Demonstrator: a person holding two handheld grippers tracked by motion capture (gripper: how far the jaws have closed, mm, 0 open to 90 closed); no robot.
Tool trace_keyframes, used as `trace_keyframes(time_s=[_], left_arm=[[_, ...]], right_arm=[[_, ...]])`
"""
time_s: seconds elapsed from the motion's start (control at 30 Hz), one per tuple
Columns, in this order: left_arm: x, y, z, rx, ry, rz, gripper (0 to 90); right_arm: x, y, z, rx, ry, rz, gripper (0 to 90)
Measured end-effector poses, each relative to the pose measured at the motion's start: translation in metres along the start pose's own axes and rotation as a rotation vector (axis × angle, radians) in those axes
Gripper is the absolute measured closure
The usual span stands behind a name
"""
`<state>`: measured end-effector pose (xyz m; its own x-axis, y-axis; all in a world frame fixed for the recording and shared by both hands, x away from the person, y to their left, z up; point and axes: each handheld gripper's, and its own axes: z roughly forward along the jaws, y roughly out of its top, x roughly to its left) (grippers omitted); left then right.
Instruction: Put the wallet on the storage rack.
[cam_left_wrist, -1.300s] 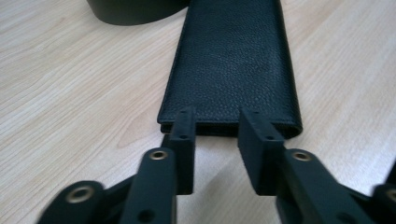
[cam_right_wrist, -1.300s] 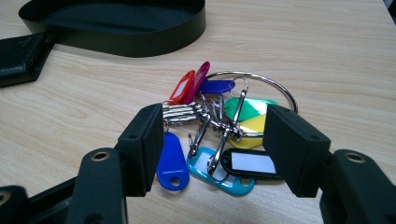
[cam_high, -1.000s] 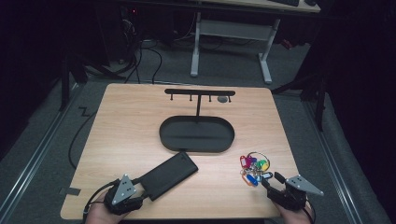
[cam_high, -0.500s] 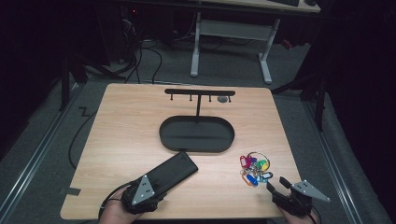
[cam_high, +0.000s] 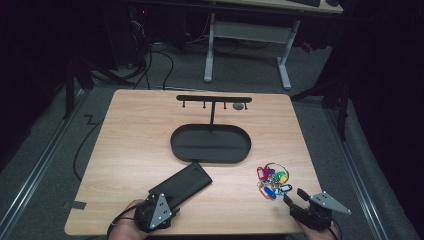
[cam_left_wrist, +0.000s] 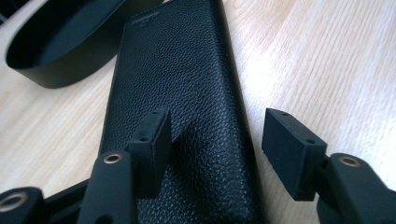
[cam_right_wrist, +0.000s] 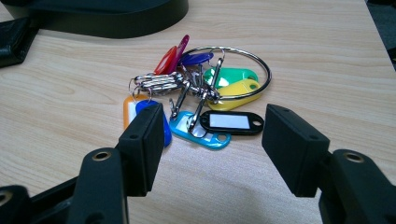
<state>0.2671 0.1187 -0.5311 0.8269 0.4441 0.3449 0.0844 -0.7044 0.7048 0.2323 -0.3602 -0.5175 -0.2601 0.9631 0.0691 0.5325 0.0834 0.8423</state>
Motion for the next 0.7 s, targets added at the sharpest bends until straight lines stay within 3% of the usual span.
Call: trace_keyframes(time_s=[0.03,0.07,0.13,0.37,0.7], left_arm=[[0.0,0.0,0.0,0.0,0.0,0.0,44.5],[-0.0022,-0.0013,0.0001,-0.004,0.026,0.028,47.0],[-0.0016,-0.0024,-0.0001,-0.007,0.027,0.034,48.8],[-0.0001,-0.0052,-0.0003,-0.028,0.017,0.02,52.0],[0.0017,-0.0037,-0.0043,-0.034,0.001,0.0,67.7]], right_arm=[[0.0,0.0,0.0,0.0,0.0,0.0,39.5],[-0.0002,0.0001,-0.0004,-0.001,-0.001,0.001,39.5],[-0.0004,-0.0001,-0.0007,0.0,-0.002,0.004,39.5],[-0.0008,-0.0001,-0.0007,0.0,-0.001,0.001,39.5],[-0.0019,-0.0001,-0.0017,-0.004,0.002,0.01,39.5]])
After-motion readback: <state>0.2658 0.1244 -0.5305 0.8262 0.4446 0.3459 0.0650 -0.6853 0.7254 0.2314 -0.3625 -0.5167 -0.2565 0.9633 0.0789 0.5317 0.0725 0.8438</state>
